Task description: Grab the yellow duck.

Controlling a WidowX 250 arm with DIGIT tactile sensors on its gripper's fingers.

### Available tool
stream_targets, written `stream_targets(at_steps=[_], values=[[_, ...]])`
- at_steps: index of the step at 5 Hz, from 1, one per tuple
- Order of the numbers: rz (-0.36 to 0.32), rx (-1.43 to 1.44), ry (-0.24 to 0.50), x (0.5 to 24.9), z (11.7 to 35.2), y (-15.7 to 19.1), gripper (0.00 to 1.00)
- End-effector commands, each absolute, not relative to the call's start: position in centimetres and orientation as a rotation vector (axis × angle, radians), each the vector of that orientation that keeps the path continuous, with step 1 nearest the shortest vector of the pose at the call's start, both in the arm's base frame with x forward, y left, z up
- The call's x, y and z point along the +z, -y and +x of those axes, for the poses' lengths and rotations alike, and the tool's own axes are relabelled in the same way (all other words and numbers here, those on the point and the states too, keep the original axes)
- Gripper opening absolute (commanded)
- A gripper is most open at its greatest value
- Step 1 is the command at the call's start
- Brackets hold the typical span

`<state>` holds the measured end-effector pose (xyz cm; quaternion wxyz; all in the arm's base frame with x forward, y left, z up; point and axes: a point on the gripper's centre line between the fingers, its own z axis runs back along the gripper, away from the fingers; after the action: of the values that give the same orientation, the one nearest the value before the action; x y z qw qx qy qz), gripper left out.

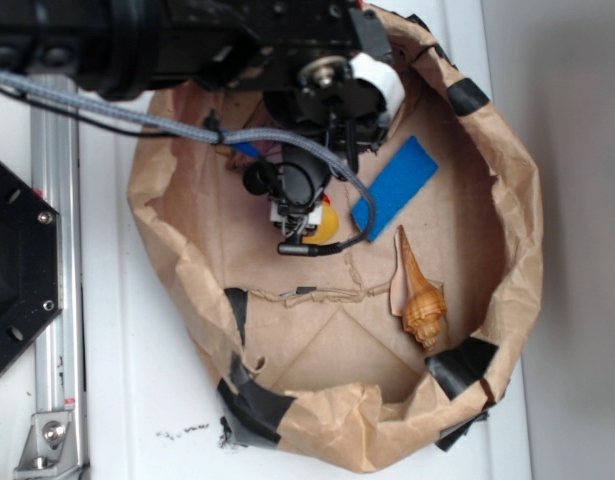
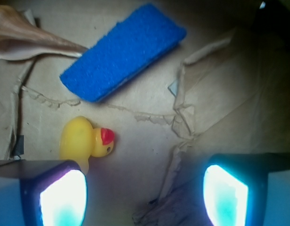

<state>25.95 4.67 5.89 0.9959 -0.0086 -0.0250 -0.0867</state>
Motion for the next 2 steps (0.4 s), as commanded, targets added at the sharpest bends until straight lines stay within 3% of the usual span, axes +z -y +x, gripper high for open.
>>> stream_targets(at_steps=[1,2], values=[[0.065,-0.187,0.029,4.3,27.0,-5.1,1.00],[0.076,-0.231,0.014,3.0,27.3,-4.1,1.00]])
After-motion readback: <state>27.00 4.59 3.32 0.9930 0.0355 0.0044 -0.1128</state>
